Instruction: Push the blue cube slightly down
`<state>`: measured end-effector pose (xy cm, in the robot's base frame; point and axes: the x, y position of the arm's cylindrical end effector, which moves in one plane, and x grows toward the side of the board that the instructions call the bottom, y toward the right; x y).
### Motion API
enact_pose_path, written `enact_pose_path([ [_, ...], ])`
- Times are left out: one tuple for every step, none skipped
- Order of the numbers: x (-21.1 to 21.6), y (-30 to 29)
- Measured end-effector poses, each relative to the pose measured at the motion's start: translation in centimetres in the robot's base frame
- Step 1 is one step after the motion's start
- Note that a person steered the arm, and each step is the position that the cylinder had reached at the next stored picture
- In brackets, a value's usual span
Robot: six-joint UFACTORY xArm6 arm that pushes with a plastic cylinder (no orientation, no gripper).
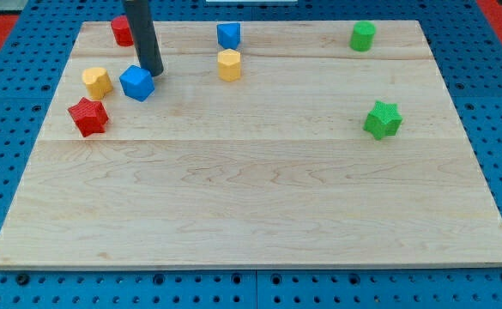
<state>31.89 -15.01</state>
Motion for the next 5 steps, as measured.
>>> enact_pose_path([
  [3.7, 0.0],
  [6.1, 0.4],
  [1.8, 1.4],
  [-0.7, -0.6],
  [0.2, -3.2],
])
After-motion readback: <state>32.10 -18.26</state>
